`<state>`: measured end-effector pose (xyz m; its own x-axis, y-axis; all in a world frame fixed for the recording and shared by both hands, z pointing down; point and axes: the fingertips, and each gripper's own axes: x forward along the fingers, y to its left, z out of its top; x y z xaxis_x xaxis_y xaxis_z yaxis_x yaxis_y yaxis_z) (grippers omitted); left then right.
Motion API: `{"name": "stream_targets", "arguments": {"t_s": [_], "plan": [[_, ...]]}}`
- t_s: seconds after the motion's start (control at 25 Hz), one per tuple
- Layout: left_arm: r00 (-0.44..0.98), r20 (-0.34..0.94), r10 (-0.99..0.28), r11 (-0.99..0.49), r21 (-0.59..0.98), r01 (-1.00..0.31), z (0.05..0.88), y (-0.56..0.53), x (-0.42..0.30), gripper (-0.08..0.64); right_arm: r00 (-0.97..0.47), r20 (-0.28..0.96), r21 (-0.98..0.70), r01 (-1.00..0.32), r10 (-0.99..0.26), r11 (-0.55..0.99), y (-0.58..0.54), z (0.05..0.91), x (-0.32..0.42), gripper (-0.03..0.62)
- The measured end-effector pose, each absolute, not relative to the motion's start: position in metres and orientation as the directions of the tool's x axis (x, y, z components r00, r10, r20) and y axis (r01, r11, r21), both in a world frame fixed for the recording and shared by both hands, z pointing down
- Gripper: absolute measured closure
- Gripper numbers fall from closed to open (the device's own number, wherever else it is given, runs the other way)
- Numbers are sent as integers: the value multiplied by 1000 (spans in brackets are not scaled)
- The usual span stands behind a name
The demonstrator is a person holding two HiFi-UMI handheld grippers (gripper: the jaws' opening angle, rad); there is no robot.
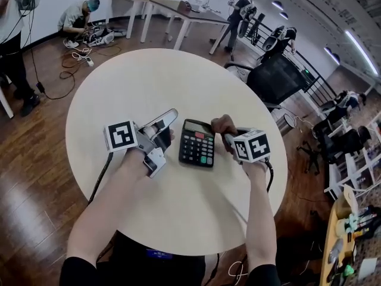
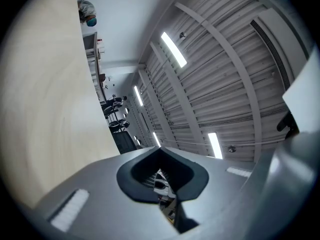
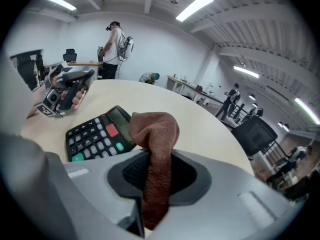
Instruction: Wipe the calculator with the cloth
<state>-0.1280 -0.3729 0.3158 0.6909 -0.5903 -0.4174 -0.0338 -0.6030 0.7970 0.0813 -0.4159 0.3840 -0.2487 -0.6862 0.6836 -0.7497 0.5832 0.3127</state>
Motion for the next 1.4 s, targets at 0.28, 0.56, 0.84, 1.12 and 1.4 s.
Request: {"name": "stream_targets", "arguments": {"t_s": [0.28, 0.56, 0.84, 1.12, 1.4], "plan": [[679, -419, -602, -584, 812, -17, 321, -373, -130, 563, -437, 636, 327, -593, -636, 736, -393, 368, -1, 508], [671, -426, -608, -584, 812, -14, 320, -375, -126, 563, -378, 711, 493, -334, -593, 803, -389, 390, -52, 508], [677, -412, -611, -579, 815, -27, 320, -375, -129, 563, -387, 828, 379, -145, -405, 914, -303, 405, -51, 508], [682, -426, -595, -595, 804, -17, 319, -373, -129, 563, -433, 750, 421, -271, -500, 866, -326, 379, -45, 508], [675, -429, -601, -592, 805, -15, 320, -374, -128, 563, -360, 728, 494, -313, -583, 811, -385, 389, -47, 508]]}}
